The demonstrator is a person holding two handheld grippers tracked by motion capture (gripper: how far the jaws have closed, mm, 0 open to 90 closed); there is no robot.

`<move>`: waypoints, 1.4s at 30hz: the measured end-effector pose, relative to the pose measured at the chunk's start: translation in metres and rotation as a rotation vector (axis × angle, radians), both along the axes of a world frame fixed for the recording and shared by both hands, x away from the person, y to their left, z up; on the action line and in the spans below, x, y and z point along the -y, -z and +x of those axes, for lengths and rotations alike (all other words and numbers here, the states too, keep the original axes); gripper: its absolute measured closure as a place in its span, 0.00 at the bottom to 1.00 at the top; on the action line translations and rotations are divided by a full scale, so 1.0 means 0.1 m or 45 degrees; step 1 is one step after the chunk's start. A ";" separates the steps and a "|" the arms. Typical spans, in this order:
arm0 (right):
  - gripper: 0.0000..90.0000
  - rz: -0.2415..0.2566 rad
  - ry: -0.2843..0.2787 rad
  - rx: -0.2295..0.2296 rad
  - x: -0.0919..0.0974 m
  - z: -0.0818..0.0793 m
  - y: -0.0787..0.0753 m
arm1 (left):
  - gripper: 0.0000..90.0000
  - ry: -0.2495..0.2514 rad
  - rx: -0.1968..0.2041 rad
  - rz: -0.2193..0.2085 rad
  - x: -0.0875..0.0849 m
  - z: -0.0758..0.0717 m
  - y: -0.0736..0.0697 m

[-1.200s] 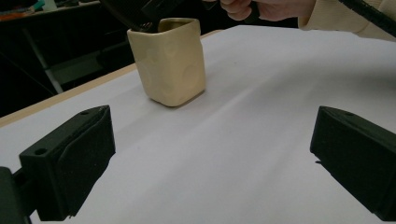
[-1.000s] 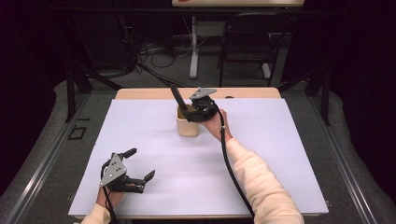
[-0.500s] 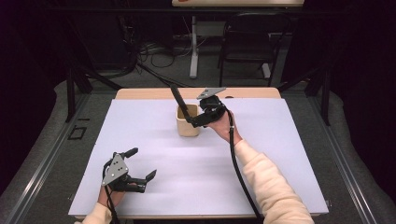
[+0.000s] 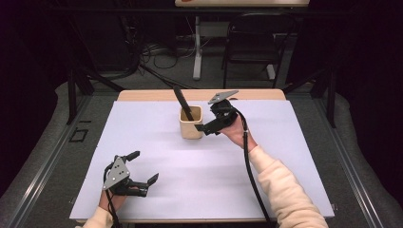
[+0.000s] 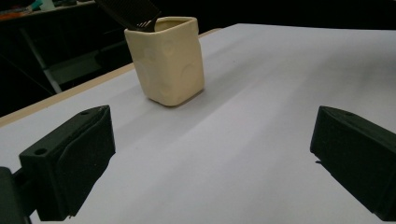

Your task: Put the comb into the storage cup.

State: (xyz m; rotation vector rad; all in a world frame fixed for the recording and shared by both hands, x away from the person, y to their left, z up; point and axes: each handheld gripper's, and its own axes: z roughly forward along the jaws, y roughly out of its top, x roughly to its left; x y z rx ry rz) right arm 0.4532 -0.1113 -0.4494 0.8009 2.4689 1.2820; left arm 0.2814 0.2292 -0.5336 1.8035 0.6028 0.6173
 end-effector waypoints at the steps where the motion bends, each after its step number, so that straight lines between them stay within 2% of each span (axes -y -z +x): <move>1: 0.00 -0.002 -0.003 0.003 0.01 -0.01 0.00 | 0.00 0.002 0.001 0.000 0.00 0.00 0.00; 12: 0.00 0.006 0.002 -0.006 0.24 -0.17 0.00 | 0.00 -0.002 0.000 0.001 0.00 0.00 0.00; 17: 0.00 0.000 0.013 0.021 0.37 -0.28 0.03 | 0.00 -0.001 0.002 0.001 0.00 0.00 0.00; 24: 0.00 -0.005 0.037 -0.006 0.57 -0.42 0.12 | 0.00 -0.003 0.001 0.002 0.00 0.00 0.00; 27: 0.00 -0.007 0.070 0.020 0.66 -0.49 0.14 | 0.00 -0.003 0.002 0.001 0.00 0.00 0.00; 37: 0.00 -0.015 0.111 0.016 0.89 -0.73 0.22 | 0.00 -0.007 -0.001 -0.001 0.00 -0.01 0.00; 42: 0.00 -0.020 0.151 0.033 1.04 -0.87 0.28 | 0.00 -0.009 -0.002 0.002 0.00 -0.01 0.00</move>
